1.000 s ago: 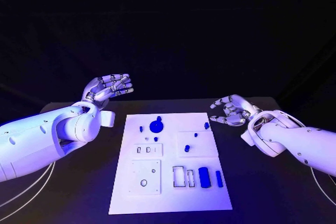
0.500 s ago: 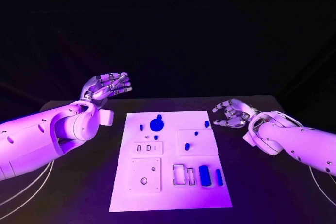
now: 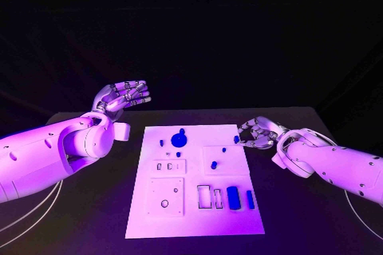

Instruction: Assemble the parts on the task board

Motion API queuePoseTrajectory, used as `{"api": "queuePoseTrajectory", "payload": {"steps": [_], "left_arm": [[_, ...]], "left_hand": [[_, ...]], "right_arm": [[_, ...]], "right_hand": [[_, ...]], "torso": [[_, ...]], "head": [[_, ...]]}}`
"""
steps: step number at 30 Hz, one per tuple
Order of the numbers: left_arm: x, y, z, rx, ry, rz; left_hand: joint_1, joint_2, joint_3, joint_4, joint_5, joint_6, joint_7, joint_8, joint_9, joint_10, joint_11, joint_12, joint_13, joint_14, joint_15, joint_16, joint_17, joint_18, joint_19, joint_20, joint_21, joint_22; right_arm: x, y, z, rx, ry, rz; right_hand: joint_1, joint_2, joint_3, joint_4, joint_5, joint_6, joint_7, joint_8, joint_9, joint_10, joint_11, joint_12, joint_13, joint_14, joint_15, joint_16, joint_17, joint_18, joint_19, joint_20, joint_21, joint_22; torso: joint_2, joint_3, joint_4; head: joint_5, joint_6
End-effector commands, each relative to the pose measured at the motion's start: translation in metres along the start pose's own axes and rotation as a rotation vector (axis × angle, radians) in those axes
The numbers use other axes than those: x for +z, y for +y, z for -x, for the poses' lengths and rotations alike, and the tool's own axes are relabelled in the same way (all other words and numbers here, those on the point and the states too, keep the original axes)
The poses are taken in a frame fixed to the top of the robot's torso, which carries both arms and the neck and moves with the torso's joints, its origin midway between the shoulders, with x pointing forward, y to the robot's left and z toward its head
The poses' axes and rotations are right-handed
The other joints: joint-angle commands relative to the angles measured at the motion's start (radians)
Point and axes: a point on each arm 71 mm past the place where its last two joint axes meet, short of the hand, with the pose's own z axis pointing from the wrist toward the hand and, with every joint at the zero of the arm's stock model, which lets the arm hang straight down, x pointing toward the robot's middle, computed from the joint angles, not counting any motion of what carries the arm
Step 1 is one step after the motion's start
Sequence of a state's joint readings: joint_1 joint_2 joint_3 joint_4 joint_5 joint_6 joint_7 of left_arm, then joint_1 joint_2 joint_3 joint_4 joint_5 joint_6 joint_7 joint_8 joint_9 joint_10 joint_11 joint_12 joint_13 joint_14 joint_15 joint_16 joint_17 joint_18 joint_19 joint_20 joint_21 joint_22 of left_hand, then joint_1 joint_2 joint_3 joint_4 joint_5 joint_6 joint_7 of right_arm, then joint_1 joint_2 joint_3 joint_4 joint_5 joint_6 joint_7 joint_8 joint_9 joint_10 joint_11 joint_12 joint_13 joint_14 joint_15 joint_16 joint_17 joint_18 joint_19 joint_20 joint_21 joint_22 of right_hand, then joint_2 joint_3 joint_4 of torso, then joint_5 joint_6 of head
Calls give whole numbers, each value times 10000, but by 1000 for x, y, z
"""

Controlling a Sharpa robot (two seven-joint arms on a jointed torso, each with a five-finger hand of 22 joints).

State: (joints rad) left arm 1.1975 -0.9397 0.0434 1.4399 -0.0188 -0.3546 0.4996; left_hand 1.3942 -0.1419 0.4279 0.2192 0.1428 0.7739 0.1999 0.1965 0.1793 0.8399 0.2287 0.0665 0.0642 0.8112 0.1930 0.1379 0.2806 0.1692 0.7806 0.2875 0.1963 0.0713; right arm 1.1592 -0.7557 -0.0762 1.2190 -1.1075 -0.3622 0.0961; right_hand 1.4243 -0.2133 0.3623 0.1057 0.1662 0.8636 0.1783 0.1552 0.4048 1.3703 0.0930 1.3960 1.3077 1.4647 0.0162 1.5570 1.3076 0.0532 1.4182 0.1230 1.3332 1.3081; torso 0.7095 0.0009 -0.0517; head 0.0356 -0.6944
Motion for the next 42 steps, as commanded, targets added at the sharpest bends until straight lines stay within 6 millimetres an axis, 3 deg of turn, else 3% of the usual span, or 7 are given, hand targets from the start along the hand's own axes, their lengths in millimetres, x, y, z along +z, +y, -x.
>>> {"api": "queuePoseTrajectory", "payload": {"steps": [1,11,15,32,42], "left_arm": [[0,-1,-2,-105,117,-92],[1,0,-2,-105,123,-80],[1,0,-2,-109,130,-70],[2,0,-2,-116,142,-48],[2,0,-2,-118,146,-40]], "left_hand": [[-82,48,3,-66,-9,-47,458,4,12,-37,-17,25,6,37,10,-36,16,19,8,13,-52,4],[-78,55,13,-77,-6,-46,466,7,14,-35,-18,28,7,45,8,-50,19,17,-1,12,-59,1],[-78,55,13,-77,-6,-46,466,7,14,-35,-18,28,7,45,8,-50,19,17,-1,12,-59,1],[-78,55,13,-77,-6,-46,466,7,14,-35,-18,28,7,45,8,-50,19,17,-1,12,-59,1],[-86,59,17,-77,-6,-51,482,6,14,-40,-19,27,6,50,8,-62,20,17,-5,12,-63,0]], "right_arm": [[1,1,-6,-74,420,59],[3,5,-10,-44,498,99],[4,6,-11,-44,485,92],[8,9,-13,-46,401,95],[9,8,-12,-46,337,71]], "right_hand": [[62,38,126,-44,2,182,-26,89,21,117,-19,62,539,937,17,-26,2124,72,101,-2,69,704],[-115,152,463,-69,4,556,-168,216,31,242,-144,151,635,951,-87,-10,2177,51,168,-92,145,792],[-119,163,488,-72,6,557,-171,212,26,238,-150,147,629,951,-93,-11,2175,54,162,-98,134,785],[-175,224,617,-66,7,551,-168,184,-4,271,-155,169,657,957,-108,-4,2197,37,204,-121,193,841],[-205,479,1107,-163,15,762,-220,247,-31,350,-208,226,724,971,-154,13,2249,16,264,-169,266,925]], "torso": [[-1,11,-13],[-4,10,-9],[0,19,-5],[-10,11,-9],[-9,14,-4]], "head": [[10,-28],[43,-42],[86,-36],[54,-61],[69,-64]]}}
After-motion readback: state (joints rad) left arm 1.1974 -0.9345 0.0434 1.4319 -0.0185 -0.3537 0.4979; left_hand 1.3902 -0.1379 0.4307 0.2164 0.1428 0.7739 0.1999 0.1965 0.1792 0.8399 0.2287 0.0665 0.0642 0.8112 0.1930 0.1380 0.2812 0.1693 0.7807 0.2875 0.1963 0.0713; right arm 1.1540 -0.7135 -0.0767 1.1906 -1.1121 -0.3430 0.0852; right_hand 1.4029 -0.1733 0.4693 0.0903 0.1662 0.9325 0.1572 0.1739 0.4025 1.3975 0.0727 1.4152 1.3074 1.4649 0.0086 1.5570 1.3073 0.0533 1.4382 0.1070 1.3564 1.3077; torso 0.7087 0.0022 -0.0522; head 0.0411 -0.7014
